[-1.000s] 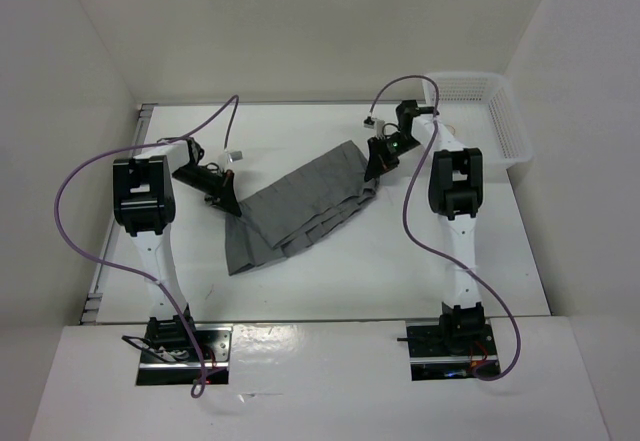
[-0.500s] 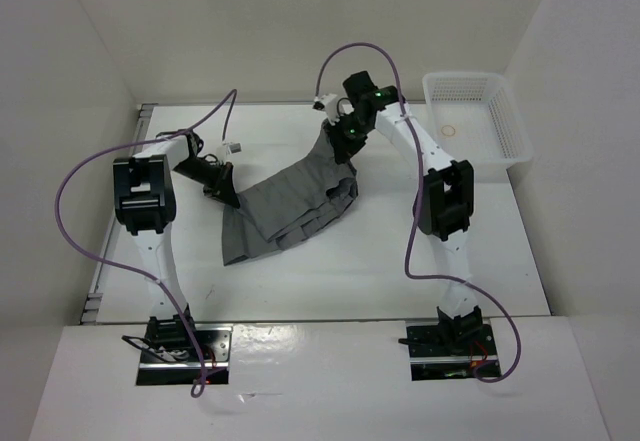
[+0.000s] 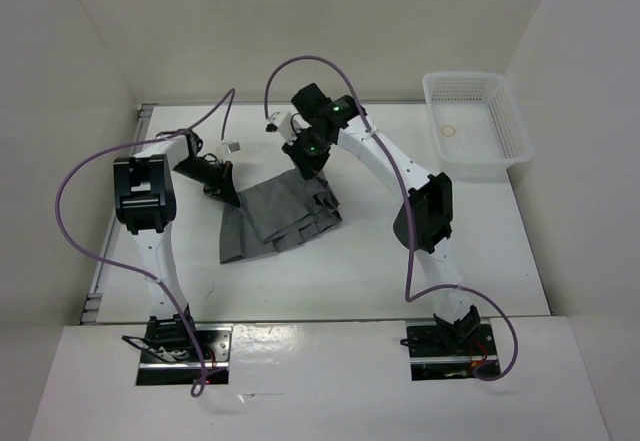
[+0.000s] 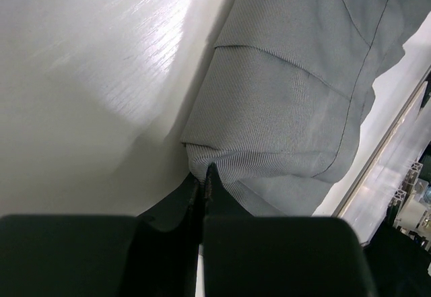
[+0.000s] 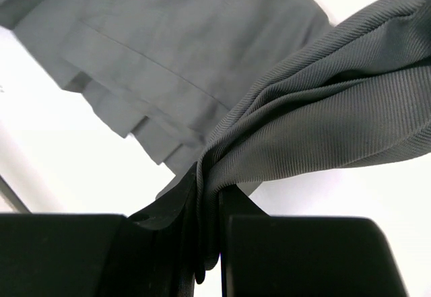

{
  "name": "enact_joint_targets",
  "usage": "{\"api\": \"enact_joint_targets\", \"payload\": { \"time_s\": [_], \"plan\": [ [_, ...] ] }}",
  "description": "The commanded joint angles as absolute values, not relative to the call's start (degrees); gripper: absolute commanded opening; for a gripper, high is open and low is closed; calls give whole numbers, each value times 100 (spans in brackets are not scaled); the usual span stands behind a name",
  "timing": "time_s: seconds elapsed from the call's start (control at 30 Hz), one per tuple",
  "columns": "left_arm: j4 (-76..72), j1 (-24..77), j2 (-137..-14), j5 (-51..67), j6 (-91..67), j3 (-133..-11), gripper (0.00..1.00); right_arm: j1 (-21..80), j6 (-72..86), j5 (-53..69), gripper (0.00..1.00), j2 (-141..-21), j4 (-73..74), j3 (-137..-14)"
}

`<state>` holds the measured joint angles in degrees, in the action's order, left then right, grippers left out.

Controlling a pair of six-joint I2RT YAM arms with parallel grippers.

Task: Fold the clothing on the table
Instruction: Fold the skirt

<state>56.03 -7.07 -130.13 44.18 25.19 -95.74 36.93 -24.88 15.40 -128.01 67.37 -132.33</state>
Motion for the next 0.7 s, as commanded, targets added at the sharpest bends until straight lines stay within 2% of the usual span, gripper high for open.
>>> {"api": "enact_joint_targets", "payload": {
  "time_s": [0.0,0.67],
  "plan": [
    [5511,-756,-13052,4535,2593,-9458,1,3972,-2391,1468,0,-12771,6812,-13658],
    [5195,-703,-12366,4834,2286,-8886,1,4640,-2057,1643,0,-13342,6645,-14379]
  ]
}}
